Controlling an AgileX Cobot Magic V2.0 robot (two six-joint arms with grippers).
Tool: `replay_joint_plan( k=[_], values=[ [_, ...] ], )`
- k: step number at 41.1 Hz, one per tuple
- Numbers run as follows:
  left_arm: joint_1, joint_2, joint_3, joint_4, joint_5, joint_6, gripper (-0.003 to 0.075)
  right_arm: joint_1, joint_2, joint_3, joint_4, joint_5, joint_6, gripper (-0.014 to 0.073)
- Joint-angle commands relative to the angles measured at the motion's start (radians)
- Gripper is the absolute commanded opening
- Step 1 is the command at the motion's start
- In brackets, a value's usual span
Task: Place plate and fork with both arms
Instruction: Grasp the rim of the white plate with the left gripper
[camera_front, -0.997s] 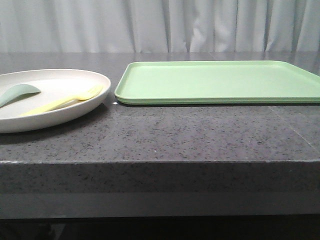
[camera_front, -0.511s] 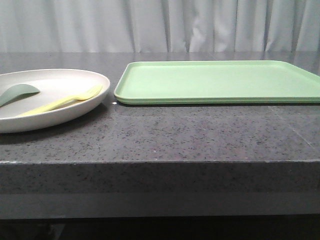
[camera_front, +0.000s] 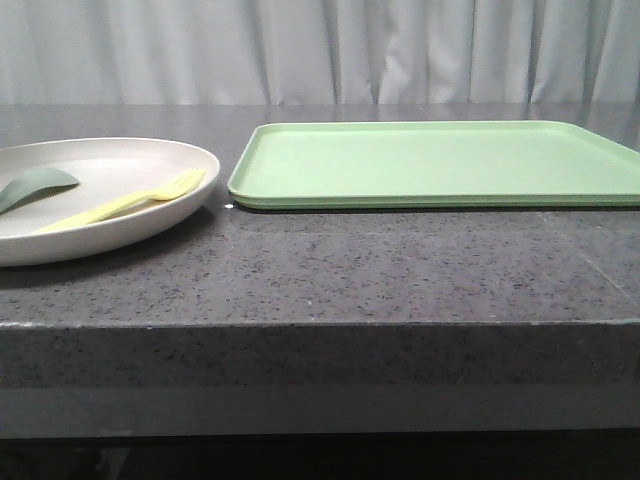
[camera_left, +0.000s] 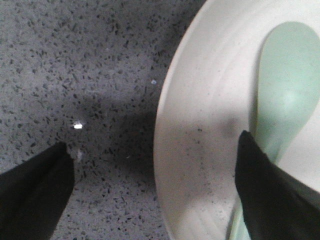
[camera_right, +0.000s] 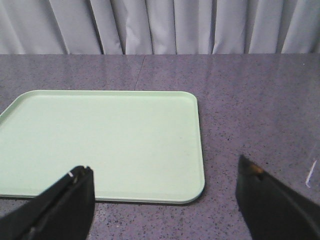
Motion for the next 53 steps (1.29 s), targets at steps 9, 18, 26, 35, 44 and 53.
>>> replay_joint_plan(
  k=[9,18,26,35,44,53],
  values=[
    [-0.006,-0.025,-0.033,-0.022,-0.041,0.0,0.0629,-0.002,0.01,-0.038,0.005,-0.091,-0.009,0.0601],
    [-0.006,-0.011,-0.031,-0.023,-0.043,0.0,0.0629,-0.002,0.01,-0.038,0.005,-0.091,-0.009,0.0601],
    [-0.006,0.014,-0.031,-0.04,-0.039,0.0,0.0628,-0.002,0.01,-0.038,0.005,-0.091,-0.009,0.0601],
    [-0.006,0.014,-0.031,-0.05,-0.039,0.0,0.0615,-0.002,0.01,-0.038,0.005,-0.091,-0.009,0.0601],
    [-0.006,0.014,-0.031,-0.05,-0.035,0.0,0.0374,-0.002,0.01,-0.038,0.005,-0.091,-0.009,0.0601],
    [-0.006,0.014,-0.031,-0.05,-0.03,0.0,-0.0003,-0.002,0.01,-0.038,0.005,-0.09,-0.009,0.0601]
  ],
)
